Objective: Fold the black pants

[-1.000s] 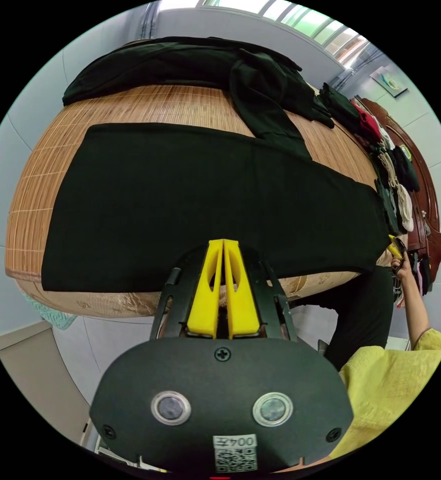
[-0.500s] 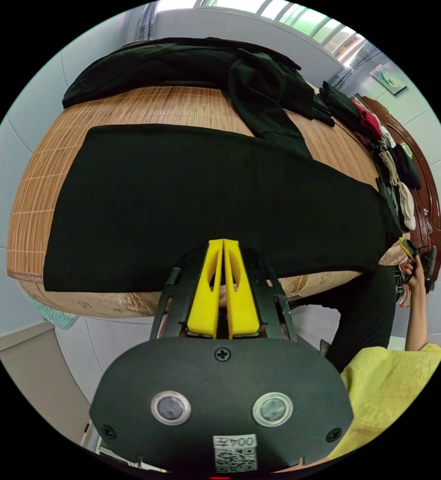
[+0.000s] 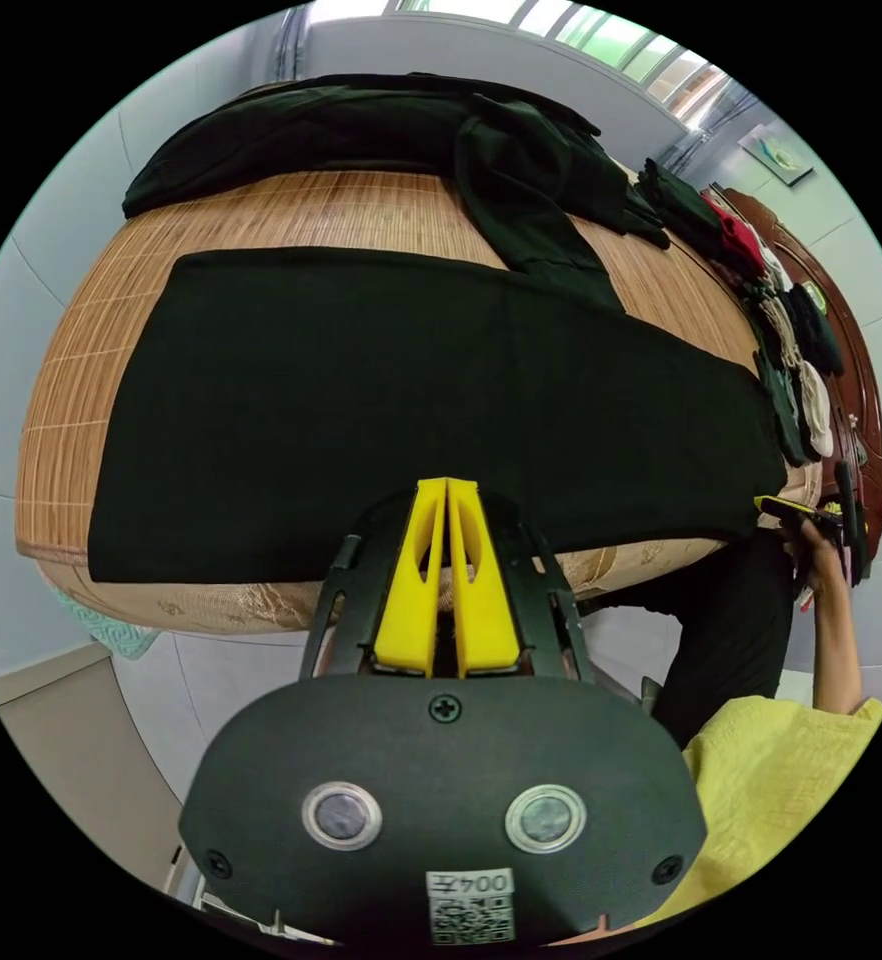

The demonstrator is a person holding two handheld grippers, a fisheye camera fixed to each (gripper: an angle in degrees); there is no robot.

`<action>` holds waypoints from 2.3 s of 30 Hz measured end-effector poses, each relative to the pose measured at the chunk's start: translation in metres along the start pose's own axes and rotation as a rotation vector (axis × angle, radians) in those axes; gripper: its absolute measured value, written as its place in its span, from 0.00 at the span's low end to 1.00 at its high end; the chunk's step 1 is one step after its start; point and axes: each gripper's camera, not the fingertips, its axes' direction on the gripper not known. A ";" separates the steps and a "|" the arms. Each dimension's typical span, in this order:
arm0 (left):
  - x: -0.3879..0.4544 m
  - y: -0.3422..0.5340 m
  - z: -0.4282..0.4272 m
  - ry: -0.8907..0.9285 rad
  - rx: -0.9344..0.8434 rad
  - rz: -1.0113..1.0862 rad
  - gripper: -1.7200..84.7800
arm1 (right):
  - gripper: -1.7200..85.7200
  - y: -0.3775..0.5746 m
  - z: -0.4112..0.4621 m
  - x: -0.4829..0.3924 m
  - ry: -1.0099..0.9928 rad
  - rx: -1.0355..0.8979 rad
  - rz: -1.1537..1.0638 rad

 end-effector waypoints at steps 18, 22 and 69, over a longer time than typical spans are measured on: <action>0.071 0.007 0.003 -0.203 -0.014 0.110 0.02 | 0.01 -0.017 0.059 -0.068 0.083 0.043 -0.109; 0.097 0.011 0.006 -0.332 -0.017 0.162 0.02 | 0.01 -0.019 0.067 -0.054 -0.010 0.042 -0.063; -0.402 0.222 -0.101 0.960 0.601 -0.882 0.16 | 0.20 0.069 0.056 0.060 -0.470 0.227 0.019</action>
